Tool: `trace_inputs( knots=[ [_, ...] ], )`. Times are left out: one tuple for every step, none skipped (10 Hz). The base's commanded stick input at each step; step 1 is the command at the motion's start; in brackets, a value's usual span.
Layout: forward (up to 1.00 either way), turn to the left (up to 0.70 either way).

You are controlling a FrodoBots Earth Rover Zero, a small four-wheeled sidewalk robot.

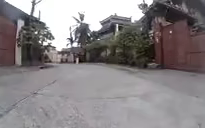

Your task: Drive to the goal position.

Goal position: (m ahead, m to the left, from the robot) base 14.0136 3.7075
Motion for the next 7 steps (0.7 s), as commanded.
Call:
trace_inputs(
  knots=[
    [1.00,0.00],
    [1.00,0.00],
    [1.00,0.00],
    [1.00,0.00],
    [1.00,0.00],
    [1.00,0.00],
    [1.00,0.00]
  ],
)
